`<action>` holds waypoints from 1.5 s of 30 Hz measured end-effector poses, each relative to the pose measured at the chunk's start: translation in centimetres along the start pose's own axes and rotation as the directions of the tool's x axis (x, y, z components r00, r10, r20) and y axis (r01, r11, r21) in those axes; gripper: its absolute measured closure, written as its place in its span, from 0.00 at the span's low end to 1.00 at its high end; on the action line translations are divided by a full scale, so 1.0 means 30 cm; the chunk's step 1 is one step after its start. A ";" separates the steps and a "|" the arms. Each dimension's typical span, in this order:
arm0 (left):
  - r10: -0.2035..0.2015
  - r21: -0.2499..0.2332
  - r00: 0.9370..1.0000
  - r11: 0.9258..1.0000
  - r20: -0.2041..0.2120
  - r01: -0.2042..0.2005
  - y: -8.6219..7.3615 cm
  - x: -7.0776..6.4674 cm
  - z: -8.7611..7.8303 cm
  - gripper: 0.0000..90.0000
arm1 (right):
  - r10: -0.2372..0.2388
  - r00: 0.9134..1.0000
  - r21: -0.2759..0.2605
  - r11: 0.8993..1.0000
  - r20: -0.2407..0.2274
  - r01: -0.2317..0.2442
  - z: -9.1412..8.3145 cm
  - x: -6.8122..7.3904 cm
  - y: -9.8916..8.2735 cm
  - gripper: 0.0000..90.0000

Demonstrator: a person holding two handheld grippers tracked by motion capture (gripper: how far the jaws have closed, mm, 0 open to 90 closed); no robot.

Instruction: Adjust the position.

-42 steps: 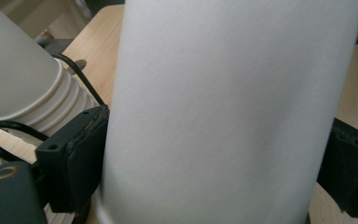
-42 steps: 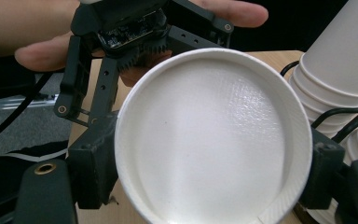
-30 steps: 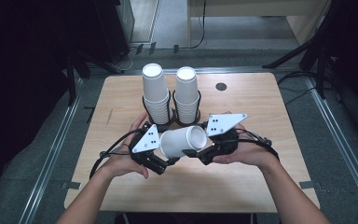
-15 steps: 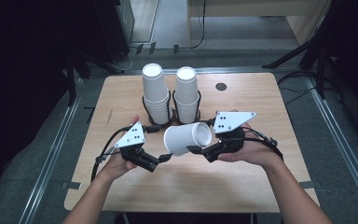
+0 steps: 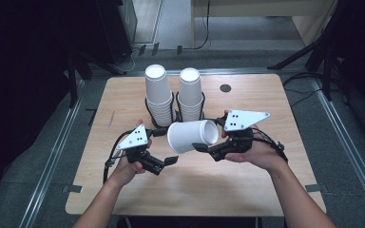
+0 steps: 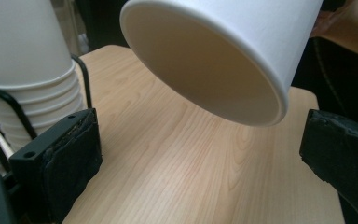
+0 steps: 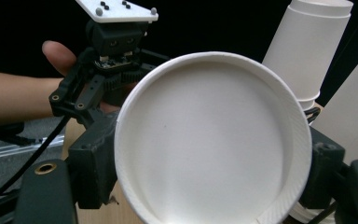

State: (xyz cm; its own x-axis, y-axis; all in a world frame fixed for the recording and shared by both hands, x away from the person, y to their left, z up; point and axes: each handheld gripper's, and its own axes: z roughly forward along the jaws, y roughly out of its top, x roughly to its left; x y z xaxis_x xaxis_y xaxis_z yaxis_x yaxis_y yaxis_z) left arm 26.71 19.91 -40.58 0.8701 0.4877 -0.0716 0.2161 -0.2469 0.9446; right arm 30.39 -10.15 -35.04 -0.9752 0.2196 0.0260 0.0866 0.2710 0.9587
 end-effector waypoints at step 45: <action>-0.009 -0.155 0.995 0.988 0.102 0.025 0.019 -0.030 0.055 0.00 | 0.062 0.990 -0.081 0.994 -0.131 -0.073 0.023 0.019 -0.007 0.26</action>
State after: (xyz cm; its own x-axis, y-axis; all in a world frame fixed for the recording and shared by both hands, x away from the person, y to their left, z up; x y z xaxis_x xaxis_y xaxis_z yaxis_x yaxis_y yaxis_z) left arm 26.77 17.94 -40.51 0.9087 0.4018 -0.1130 0.1670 -0.1019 0.9807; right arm 29.95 -9.43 -35.44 -0.9862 0.1117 0.1218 0.1404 0.1779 0.9740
